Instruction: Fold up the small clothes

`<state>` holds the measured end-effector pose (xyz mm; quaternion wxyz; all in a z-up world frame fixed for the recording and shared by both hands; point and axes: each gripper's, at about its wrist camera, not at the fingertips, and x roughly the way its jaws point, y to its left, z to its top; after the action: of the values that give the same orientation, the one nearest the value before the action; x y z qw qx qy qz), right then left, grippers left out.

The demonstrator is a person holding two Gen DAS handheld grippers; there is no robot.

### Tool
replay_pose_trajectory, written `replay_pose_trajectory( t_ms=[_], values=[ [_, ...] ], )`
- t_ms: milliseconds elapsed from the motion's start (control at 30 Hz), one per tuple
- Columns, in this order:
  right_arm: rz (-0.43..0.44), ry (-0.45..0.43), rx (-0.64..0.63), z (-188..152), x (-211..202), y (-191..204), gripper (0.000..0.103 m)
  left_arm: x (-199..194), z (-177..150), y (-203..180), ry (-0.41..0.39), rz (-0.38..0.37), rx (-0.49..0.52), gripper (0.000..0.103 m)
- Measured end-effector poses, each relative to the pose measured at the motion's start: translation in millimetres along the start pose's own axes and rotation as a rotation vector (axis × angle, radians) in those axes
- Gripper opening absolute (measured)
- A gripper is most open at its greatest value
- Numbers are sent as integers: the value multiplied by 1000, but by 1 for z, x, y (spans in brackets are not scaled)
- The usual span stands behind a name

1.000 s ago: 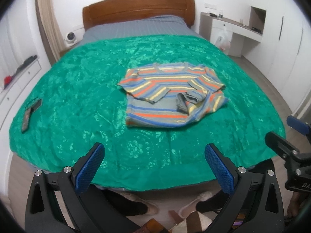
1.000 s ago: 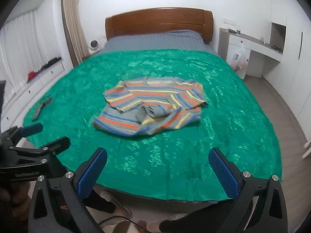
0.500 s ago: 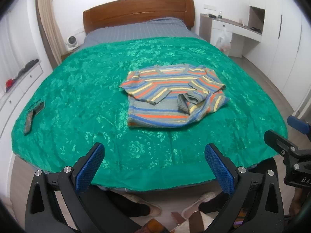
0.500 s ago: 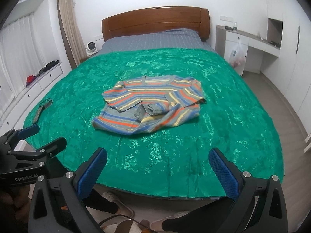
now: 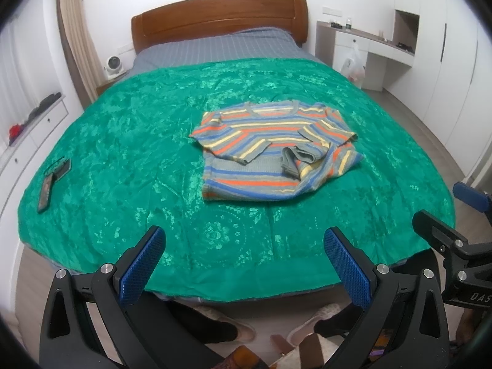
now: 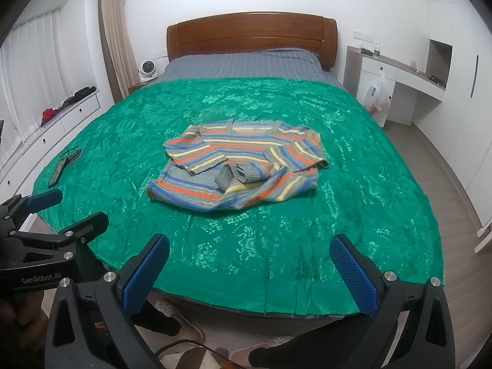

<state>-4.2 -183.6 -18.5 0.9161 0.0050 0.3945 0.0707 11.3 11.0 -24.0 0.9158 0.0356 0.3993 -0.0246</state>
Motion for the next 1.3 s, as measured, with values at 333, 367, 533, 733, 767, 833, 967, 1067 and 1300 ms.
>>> replay_pose_trajectory(
  t_ms=[333, 367, 533, 733, 767, 833, 967, 1067, 1300],
  values=[
    [7, 10, 3, -2, 2, 0, 103, 1, -2, -1, 9, 2, 1, 103],
    [6, 9, 2, -2, 2, 0, 103, 2, -2, -1, 8, 1, 2, 103],
    [5, 9, 3, -2, 2, -1, 103, 2, -3, 0, 12, -2, 4, 103],
    [6, 10, 1, -3, 3, 0, 103, 2, -3, 2, 17, -3, -1, 103],
    [6, 10, 1, -3, 3, 0, 103, 2, -3, 2, 18, -3, -1, 103],
    [6, 10, 2, -3, 3, 0, 103, 2, -3, 2, 18, -3, 0, 103],
    [7, 10, 2, -3, 3, 0, 103, 2, -3, 2, 16, -3, -2, 103],
    [7, 10, 2, -3, 2, 0, 103, 3, -3, 2, 16, -9, -7, 103],
    [3, 11, 17, -5, 4, -3, 103, 7, -6, 2, 31, -13, -7, 103]
  ],
)
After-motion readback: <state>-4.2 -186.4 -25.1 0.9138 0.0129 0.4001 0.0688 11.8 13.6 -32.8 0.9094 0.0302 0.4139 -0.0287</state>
